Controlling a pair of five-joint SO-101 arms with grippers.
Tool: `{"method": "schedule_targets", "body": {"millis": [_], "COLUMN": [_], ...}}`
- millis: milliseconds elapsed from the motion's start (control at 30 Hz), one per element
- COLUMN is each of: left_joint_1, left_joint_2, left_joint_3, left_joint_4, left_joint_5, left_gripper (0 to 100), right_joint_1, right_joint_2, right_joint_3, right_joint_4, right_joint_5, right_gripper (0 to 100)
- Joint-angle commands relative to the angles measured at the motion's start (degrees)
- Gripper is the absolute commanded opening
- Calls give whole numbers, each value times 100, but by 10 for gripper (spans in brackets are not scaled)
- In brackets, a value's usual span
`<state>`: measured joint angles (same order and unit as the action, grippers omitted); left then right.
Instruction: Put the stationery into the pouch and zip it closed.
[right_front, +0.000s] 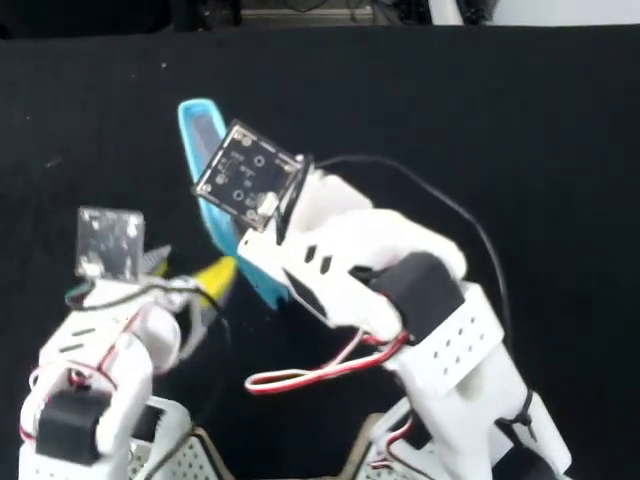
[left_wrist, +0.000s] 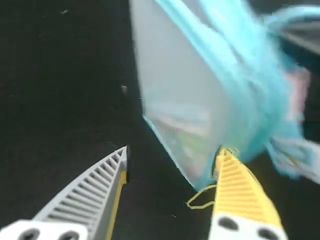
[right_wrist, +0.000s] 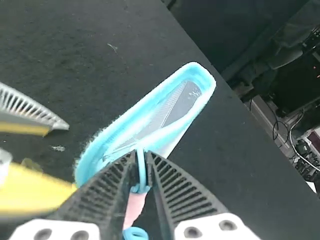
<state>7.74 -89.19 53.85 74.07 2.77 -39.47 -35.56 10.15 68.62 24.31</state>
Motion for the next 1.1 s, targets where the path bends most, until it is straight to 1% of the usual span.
{"method": "schedule_targets", "body": {"millis": [0, 133, 300, 367, 433, 533, 633, 767, 900, 1000, 1067], "left_joint_1": [760, 1174, 1156, 989, 646, 180, -57, -101, -110, -31, 215], "left_joint_2": [-870, -1600, -1442, -1442, -1442, -1442, -1442, -1442, -1442, -1442, -1442], "left_joint_3": [207, 646, 1095, 1235, 1270, 1270, 1235, 1226, 1218, 1218, 1218], "left_joint_4": [97, -97, -668, -958, -1099, -1108, -967, -897, -914, -914, -941], "left_joint_5": [0, 0, 0, 0, 0, 0, -70, -580, -651, -791, -791], "left_gripper": [295, 295, 295, 295, 295, 295, 295, 295, 295, 252, 233], "right_joint_1": [105, 97, 97, 105, 114, 114, 114, 114, 114, 114, 114], "right_joint_2": [31, 31, 31, 31, 31, 31, 31, 31, 31, 31, 31], "right_joint_3": [48, 31, 31, 40, 48, 48, 48, 48, 48, 48, 48], "right_joint_4": [-123, -158, -158, -123, -105, -114, -158, -158, -158, -158, -158], "right_joint_5": [53, 53, 53, 53, 53, 53, 53, 53, 44, 26, 18], "right_gripper": [11, 11, 11, 11, 11, 11, 11, 11, 11, 11, 11]}}
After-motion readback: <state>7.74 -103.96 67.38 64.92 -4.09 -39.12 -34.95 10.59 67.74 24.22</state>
